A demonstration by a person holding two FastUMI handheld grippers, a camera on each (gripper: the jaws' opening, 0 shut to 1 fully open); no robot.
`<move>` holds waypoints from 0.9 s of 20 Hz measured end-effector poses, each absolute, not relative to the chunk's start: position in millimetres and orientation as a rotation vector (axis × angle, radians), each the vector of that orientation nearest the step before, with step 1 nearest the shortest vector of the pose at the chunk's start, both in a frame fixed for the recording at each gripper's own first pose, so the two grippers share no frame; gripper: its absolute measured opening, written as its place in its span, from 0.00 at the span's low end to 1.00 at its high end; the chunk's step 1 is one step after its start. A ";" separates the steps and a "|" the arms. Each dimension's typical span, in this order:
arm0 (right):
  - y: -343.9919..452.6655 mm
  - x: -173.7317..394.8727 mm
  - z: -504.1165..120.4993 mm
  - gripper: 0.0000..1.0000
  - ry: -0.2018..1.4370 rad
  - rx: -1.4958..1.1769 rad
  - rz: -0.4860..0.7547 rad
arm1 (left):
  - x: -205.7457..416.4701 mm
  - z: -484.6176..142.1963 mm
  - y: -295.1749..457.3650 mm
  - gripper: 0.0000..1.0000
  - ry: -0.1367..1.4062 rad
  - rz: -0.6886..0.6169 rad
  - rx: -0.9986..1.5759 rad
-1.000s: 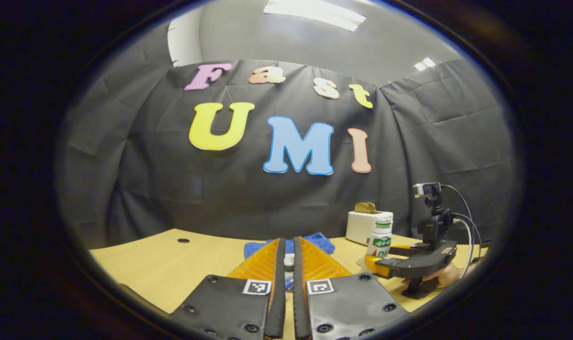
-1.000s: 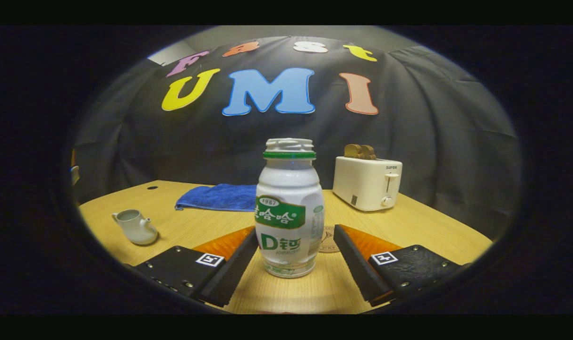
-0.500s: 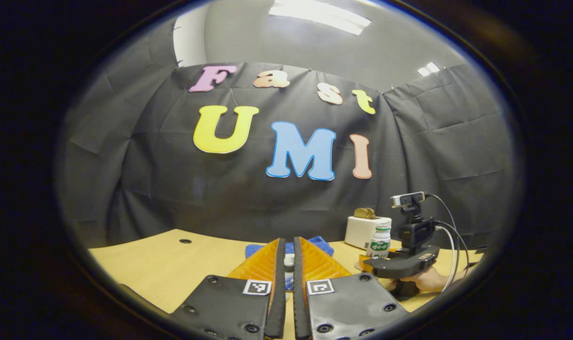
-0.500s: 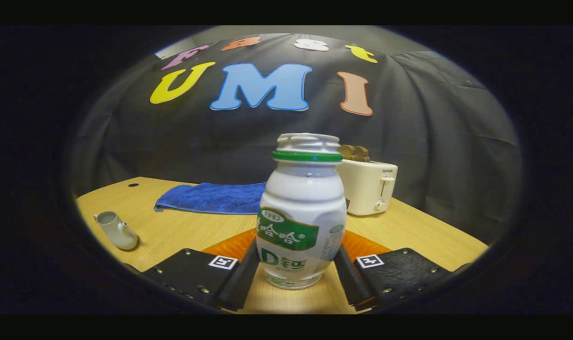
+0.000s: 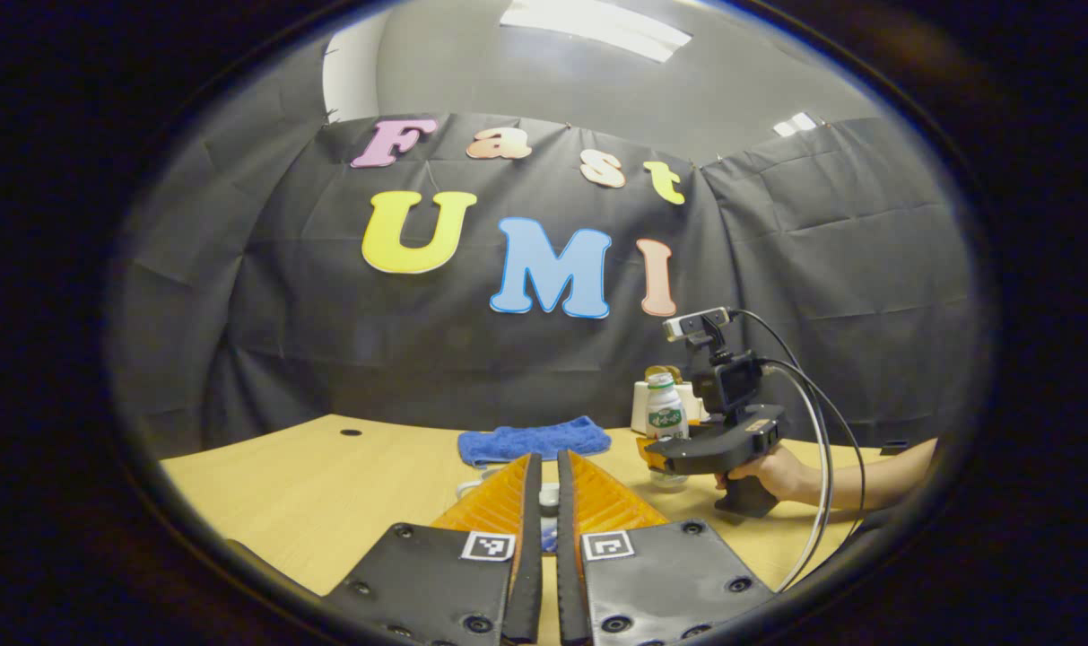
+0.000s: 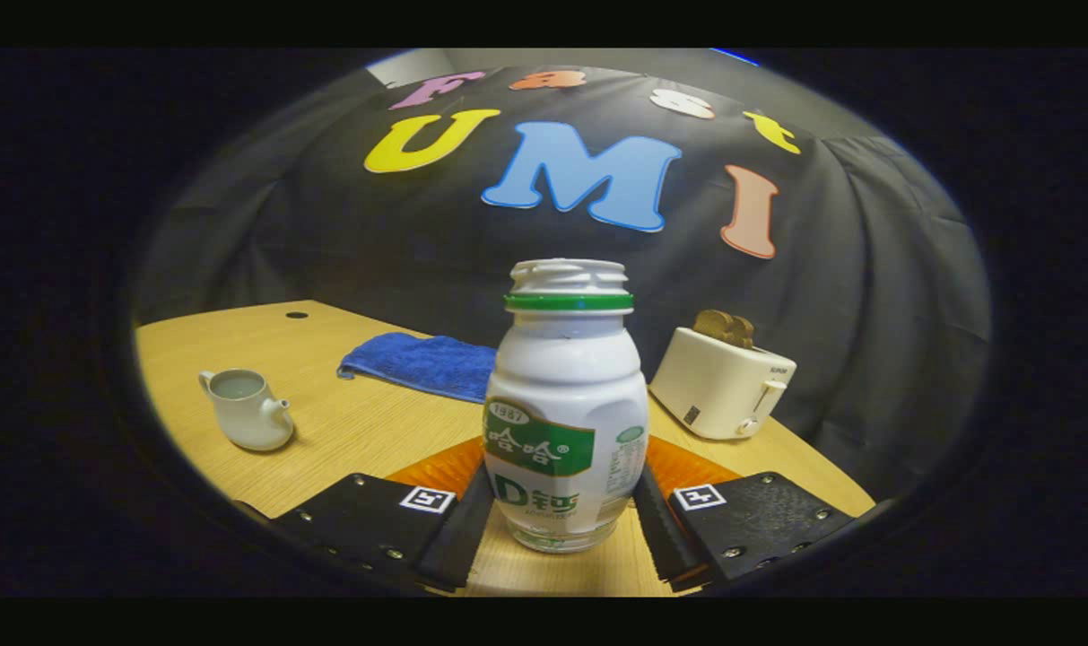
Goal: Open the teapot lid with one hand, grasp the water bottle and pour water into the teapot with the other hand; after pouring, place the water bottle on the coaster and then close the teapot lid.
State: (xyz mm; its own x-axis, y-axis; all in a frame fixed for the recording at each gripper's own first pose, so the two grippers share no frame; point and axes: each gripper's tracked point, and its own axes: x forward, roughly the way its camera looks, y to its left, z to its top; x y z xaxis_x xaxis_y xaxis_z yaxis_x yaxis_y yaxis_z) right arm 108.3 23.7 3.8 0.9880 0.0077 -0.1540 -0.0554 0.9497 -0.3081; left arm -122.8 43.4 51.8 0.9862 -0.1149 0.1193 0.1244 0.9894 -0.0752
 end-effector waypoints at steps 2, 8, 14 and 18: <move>35.9 110.8 6.6 0.74 0.150 -0.437 0.051 | -126.3 50.3 51.5 0.13 -0.119 -0.104 -0.081; 62.5 113.5 5.0 0.74 0.161 -0.673 0.102 | -133.7 59.4 64.5 0.17 -0.156 -0.088 -0.091; 89.4 113.7 6.3 0.74 0.134 -0.914 0.146 | -141.1 49.1 66.5 0.13 -0.136 -0.077 -0.113; 104.7 116.7 8.8 0.74 0.079 -1.096 0.149 | -155.1 41.3 67.4 0.17 -0.132 -0.063 -0.091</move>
